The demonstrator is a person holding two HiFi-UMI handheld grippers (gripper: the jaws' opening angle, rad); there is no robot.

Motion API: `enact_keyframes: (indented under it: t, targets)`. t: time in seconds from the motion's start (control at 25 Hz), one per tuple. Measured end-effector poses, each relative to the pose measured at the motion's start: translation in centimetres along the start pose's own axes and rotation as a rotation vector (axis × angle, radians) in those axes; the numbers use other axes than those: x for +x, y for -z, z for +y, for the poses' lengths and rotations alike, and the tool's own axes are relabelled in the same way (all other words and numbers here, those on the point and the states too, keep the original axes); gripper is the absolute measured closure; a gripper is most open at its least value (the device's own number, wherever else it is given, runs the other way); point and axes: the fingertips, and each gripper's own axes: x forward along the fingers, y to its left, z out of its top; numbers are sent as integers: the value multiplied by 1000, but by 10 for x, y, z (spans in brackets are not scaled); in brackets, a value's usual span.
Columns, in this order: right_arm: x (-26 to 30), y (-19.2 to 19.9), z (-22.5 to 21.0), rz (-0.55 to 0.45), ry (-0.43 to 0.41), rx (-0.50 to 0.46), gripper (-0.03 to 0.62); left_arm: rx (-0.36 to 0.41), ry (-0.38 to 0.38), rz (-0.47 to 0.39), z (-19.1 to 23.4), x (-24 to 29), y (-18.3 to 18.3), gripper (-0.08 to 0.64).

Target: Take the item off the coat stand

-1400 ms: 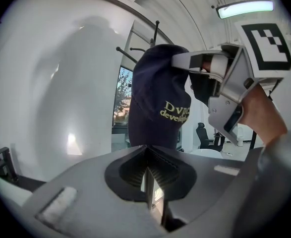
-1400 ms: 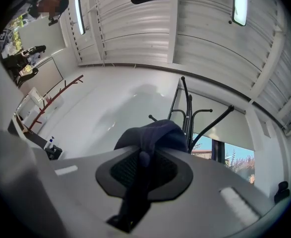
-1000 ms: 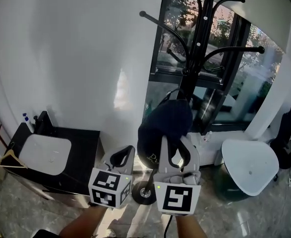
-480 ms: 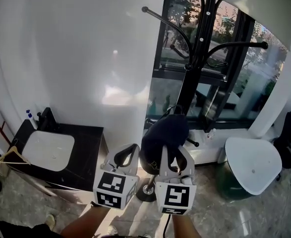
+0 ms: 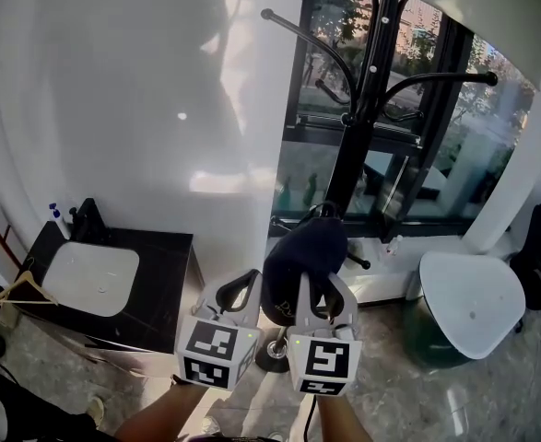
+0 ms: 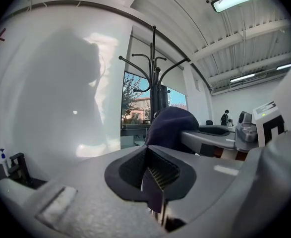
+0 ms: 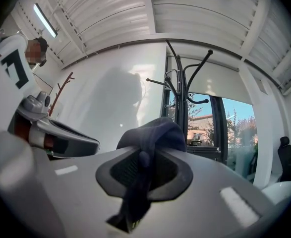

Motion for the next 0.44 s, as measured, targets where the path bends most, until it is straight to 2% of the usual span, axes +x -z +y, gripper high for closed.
enact_keyframes:
  t: [0.44]
  targets:
    - [2, 0, 0, 7, -8, 4, 543, 3, 3, 4, -1, 3, 0, 565]
